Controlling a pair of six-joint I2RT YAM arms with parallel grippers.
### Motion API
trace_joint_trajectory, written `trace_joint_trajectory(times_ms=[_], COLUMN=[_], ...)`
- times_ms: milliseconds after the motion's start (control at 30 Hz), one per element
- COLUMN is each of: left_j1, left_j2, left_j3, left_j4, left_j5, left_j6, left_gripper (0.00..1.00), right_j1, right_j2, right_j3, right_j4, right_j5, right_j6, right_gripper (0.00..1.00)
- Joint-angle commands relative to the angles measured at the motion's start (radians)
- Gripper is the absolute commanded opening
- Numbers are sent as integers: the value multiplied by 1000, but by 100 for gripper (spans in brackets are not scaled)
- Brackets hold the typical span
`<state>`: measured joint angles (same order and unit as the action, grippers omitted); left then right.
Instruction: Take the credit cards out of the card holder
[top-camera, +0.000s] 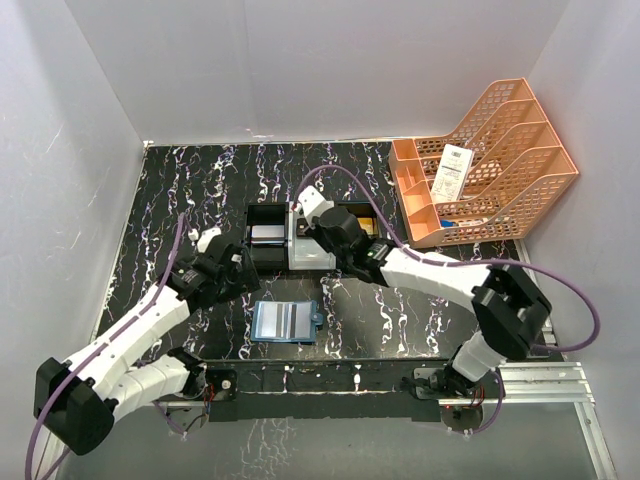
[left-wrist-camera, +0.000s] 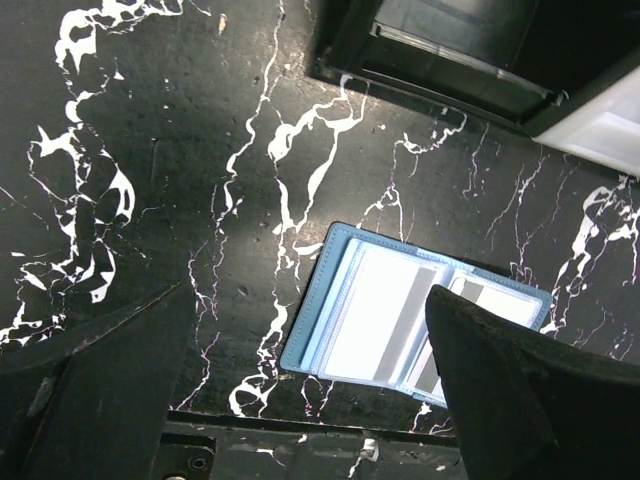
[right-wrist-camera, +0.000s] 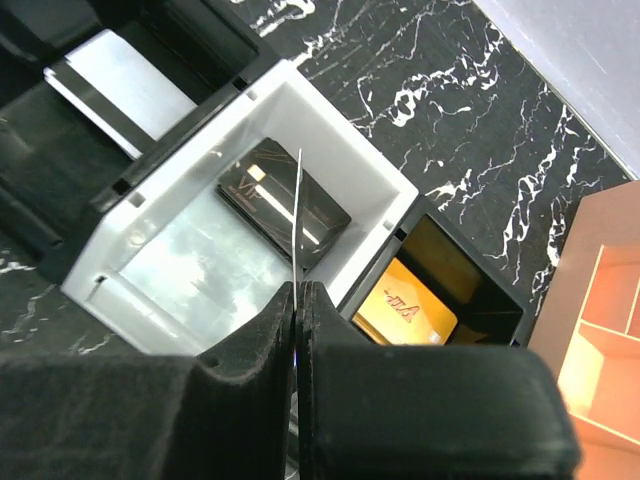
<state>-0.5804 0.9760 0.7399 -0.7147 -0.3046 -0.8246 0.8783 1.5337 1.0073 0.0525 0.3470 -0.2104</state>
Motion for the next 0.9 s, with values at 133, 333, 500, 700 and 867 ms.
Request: trace_joint_trajectory(times_ms=[133,333,500,700,867], left_j1=[99,108,109,111,112], left_j2=[-39,-72,-89,-89,-94], left_j3=[-31,-24,21,57,56], left_j4=[30,12,-11,-42,-37], left_j5=[100,144,157,150,175], left_j6=[55,33,40,37,24], left_gripper=[99,99,99,99,99], right_j1=[-41,-80,-104,-120,-122], right_j2=[133,254,346,380,428], right_j3=[122,215,294,291,309], right_j4=[29,31,-13,15,15], right_j5=[27,-48,-58,-101,-71], right_j6=[-189,-291,-373,-458,-538], right_gripper=[0,0,0,0,0])
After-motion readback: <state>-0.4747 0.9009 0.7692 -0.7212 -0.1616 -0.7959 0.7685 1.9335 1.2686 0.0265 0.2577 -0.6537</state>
